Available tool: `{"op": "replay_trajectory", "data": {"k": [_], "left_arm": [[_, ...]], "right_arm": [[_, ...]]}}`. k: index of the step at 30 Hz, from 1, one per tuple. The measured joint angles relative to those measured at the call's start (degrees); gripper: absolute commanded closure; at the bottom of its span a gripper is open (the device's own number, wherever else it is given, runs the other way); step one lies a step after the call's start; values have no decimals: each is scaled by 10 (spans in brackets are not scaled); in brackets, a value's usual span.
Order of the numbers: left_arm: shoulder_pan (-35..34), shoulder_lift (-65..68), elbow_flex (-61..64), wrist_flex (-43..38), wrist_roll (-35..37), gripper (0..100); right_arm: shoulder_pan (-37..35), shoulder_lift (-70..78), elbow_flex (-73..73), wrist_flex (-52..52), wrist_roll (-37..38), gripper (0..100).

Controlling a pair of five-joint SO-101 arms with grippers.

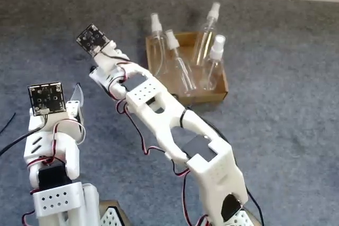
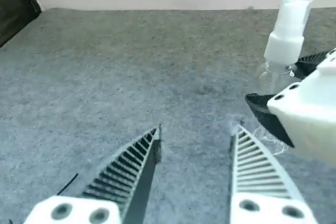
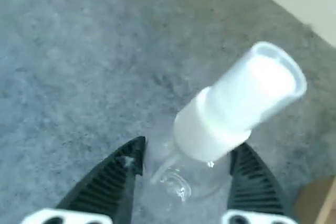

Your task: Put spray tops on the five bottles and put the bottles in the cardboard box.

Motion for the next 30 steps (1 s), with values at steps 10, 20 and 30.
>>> {"op": "replay_trajectory", "data": {"k": [10, 20, 30], "left_arm": [[0, 0, 0, 0, 0, 807], [0, 0, 0, 0, 0, 807], [0, 0, 0, 0, 0, 807]], "right_arm": [[-2, 0, 0, 9, 4, 710], [-2, 0, -21, 79, 19, 683], [0, 0, -258, 316, 19, 683]]}}
